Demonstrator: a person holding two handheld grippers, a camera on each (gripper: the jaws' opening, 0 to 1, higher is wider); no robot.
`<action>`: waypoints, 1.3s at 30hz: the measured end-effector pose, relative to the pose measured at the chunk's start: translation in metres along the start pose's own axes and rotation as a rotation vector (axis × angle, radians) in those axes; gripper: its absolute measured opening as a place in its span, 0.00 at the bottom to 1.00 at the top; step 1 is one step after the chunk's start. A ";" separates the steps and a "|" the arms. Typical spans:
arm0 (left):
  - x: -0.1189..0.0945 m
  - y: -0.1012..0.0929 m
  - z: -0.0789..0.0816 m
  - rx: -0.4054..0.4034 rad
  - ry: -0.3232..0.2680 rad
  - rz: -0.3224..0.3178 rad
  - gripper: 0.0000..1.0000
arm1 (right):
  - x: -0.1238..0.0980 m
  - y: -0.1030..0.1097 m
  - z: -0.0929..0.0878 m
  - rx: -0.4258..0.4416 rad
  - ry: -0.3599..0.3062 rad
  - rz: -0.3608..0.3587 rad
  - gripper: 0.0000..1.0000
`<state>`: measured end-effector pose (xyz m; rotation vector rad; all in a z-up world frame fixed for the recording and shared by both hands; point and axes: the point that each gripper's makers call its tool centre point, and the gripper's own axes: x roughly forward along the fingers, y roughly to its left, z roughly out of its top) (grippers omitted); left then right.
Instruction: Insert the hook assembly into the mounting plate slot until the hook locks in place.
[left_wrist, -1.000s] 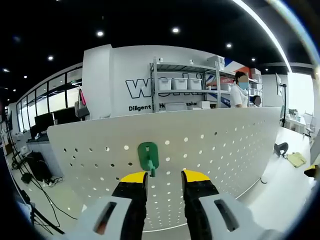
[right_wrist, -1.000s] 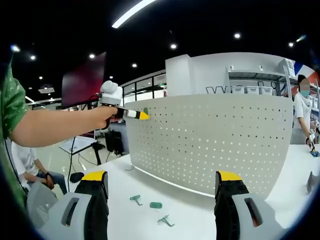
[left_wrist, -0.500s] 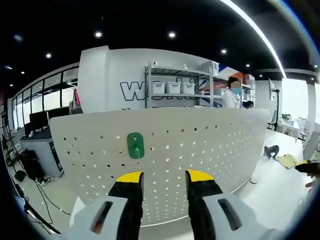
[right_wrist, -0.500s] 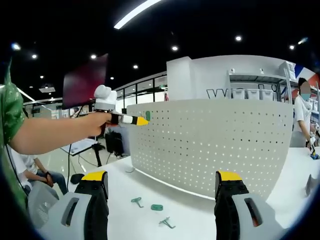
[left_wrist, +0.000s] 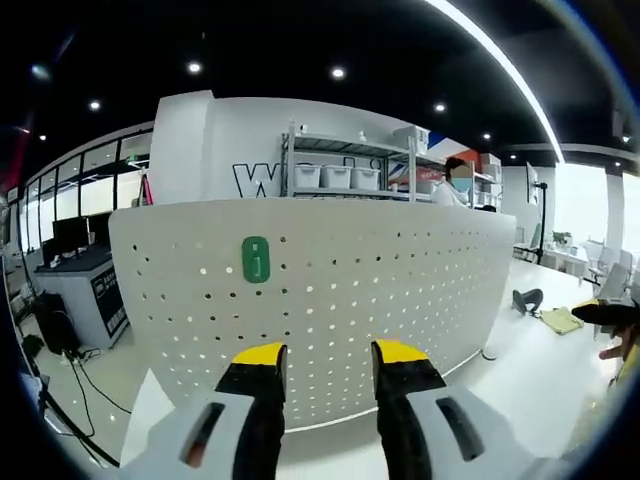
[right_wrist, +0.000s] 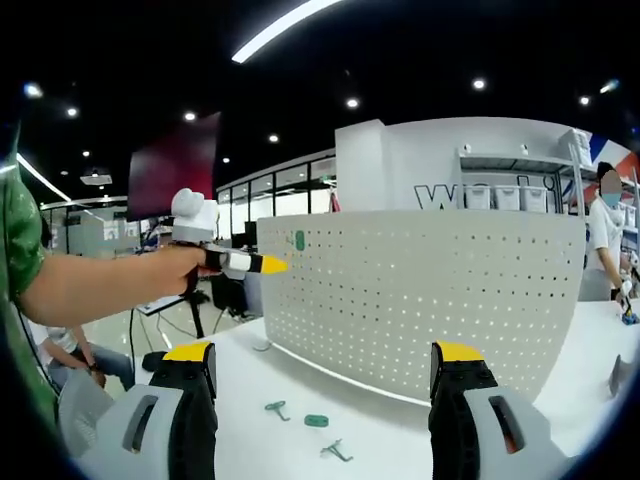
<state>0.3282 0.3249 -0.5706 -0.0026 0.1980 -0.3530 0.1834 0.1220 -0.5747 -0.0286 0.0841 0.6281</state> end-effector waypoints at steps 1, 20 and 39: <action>-0.003 -0.002 -0.003 0.006 0.002 -0.003 0.35 | 0.000 0.001 0.001 -0.001 -0.002 0.001 0.90; -0.049 -0.037 -0.065 0.015 0.076 -0.076 0.35 | -0.003 0.014 0.004 -0.011 -0.006 0.010 0.90; -0.059 -0.061 -0.173 0.221 0.320 -0.141 0.27 | -0.008 0.020 -0.003 -0.010 0.010 0.015 0.89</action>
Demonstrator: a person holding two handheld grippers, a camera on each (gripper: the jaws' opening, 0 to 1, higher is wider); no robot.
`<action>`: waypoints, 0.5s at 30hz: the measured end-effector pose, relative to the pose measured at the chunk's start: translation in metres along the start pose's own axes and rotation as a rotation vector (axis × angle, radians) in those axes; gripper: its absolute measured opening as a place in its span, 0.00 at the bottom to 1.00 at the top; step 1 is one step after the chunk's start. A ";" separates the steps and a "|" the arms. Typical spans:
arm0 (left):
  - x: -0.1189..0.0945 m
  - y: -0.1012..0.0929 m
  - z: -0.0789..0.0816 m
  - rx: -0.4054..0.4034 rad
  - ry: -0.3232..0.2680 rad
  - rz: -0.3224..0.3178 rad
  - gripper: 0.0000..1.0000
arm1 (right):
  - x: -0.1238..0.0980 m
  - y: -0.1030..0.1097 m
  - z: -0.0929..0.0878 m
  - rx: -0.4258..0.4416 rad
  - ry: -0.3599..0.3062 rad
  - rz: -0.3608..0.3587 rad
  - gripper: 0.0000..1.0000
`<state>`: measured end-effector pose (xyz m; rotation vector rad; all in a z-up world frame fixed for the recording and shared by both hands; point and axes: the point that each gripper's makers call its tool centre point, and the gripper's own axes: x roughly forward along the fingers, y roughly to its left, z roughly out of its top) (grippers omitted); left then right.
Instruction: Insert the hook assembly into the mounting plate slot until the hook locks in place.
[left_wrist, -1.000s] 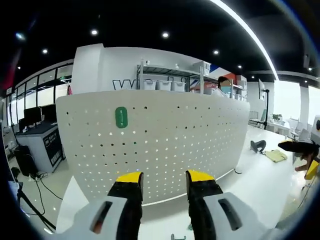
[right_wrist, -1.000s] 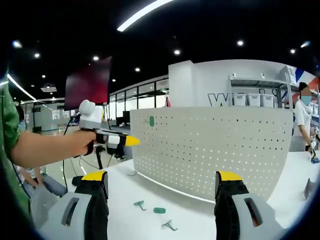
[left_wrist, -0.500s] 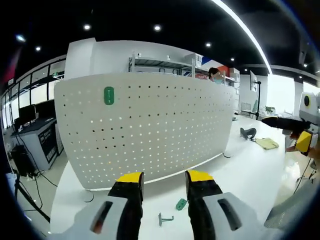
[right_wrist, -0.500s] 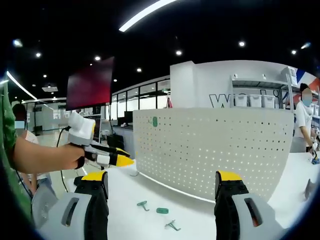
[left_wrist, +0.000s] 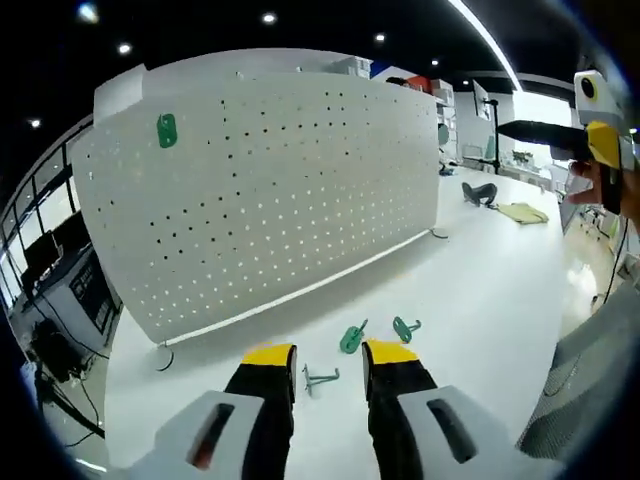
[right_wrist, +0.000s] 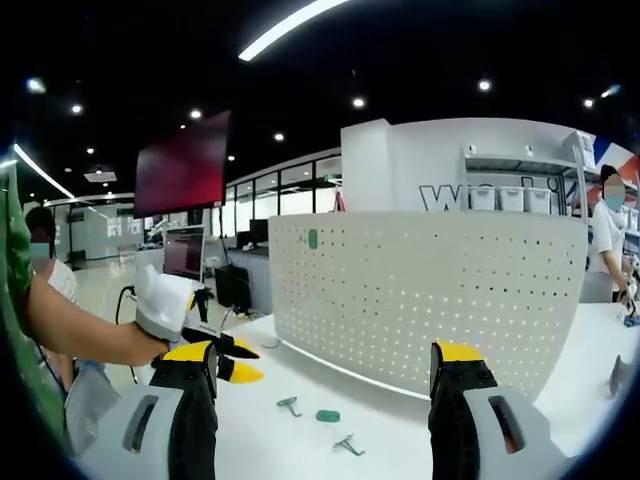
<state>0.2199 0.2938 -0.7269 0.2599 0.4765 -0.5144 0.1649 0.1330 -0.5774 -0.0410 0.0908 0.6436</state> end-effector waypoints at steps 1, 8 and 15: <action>0.001 0.000 -0.002 0.003 0.006 0.001 0.27 | 0.000 0.000 -0.001 0.001 0.002 0.000 0.89; 0.021 0.001 -0.025 0.021 0.055 -0.006 0.26 | 0.002 -0.001 -0.003 0.003 0.009 -0.001 0.89; 0.039 0.005 -0.038 0.004 0.078 -0.001 0.24 | 0.004 -0.002 -0.005 0.003 0.017 -0.001 0.89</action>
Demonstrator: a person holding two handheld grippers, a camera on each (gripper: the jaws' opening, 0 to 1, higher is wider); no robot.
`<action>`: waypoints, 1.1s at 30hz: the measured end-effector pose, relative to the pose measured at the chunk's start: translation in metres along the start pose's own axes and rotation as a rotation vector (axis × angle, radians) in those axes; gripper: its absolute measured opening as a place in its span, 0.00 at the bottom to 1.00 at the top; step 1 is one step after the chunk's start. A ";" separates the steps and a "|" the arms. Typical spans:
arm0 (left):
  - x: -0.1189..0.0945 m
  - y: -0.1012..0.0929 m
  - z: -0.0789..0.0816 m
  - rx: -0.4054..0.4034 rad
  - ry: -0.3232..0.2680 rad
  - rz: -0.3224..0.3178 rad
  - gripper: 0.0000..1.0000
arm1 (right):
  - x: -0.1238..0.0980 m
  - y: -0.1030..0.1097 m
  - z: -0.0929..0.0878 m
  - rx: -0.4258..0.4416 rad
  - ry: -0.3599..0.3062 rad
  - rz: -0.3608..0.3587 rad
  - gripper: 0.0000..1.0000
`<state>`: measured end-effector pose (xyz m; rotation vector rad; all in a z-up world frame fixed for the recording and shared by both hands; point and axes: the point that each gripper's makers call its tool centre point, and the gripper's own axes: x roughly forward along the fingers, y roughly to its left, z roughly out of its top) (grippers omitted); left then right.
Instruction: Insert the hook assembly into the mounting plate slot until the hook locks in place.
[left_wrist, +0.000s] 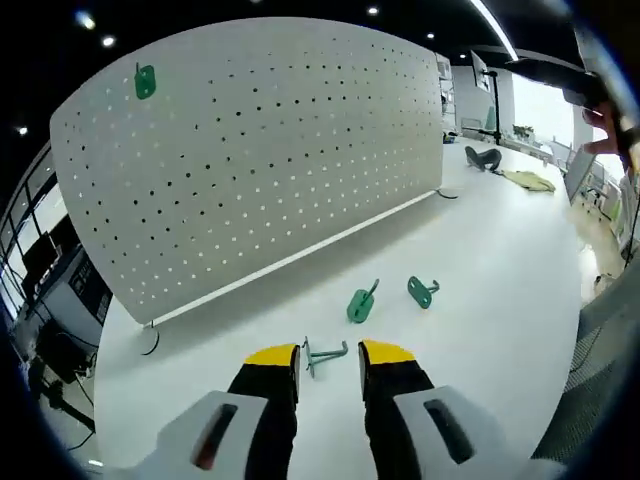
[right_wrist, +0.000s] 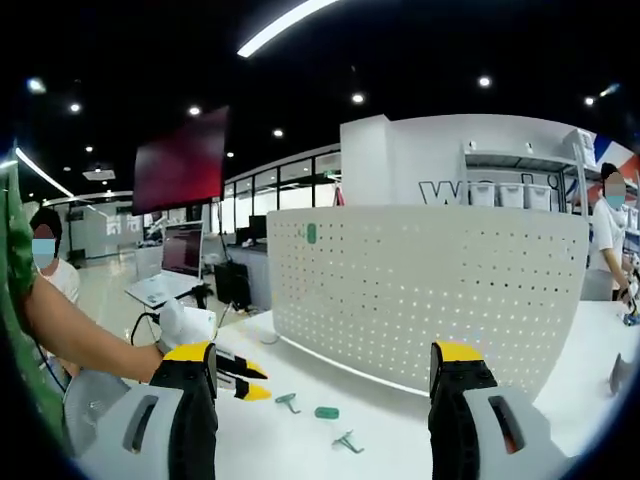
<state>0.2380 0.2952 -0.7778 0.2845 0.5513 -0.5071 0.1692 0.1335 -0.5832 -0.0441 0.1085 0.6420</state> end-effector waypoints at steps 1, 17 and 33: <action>0.002 0.001 -0.002 -0.003 0.004 0.002 0.24 | 0.001 0.000 0.000 0.000 0.001 0.000 0.89; 0.033 0.007 -0.035 -0.038 0.079 0.013 0.21 | 0.006 -0.007 -0.011 0.009 0.030 -0.008 0.89; 0.044 0.010 -0.046 -0.042 0.091 0.029 0.10 | 0.011 -0.009 -0.018 0.014 0.052 -0.007 0.89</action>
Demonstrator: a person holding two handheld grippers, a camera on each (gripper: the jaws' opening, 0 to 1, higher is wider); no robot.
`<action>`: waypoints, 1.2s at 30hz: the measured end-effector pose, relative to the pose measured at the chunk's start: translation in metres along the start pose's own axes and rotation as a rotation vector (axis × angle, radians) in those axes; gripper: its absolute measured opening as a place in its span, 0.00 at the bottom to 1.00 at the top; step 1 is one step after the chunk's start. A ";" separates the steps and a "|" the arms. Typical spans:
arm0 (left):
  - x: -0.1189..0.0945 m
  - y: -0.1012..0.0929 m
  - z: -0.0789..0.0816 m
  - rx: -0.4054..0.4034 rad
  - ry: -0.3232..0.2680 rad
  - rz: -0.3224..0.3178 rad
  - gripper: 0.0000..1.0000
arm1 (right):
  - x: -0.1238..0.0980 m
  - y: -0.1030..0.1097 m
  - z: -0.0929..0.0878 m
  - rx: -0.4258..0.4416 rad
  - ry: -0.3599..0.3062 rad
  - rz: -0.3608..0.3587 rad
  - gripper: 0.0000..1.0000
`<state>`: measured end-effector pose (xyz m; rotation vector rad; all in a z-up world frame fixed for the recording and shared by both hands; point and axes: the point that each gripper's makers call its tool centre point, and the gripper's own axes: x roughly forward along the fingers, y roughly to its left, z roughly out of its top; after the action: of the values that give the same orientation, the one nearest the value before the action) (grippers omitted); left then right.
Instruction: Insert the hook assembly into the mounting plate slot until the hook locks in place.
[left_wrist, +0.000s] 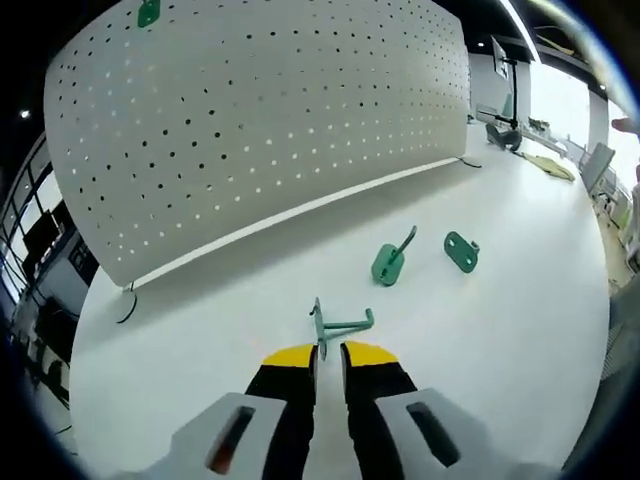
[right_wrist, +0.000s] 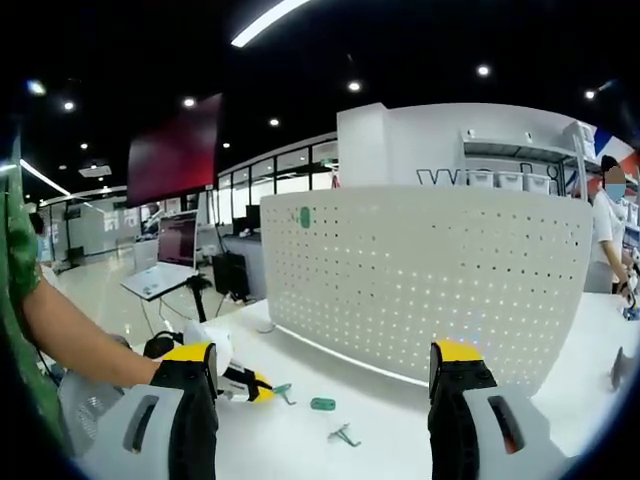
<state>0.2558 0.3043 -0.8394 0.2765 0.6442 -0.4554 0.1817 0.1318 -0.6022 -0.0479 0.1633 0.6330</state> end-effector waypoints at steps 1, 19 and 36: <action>0.000 0.000 0.000 0.000 0.000 0.001 0.10 | 0.000 0.000 -0.001 0.001 0.002 0.000 0.89; 0.001 0.006 0.004 0.003 -0.016 0.019 0.02 | 0.002 0.002 -0.004 0.000 0.015 0.005 0.89; -0.036 0.000 0.041 -0.166 -0.105 -0.099 0.02 | 0.002 0.007 0.000 -0.006 0.007 0.020 0.88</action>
<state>0.2515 0.3005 -0.7854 0.0626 0.5904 -0.5048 0.1788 0.1389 -0.6026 -0.0545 0.1691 0.6528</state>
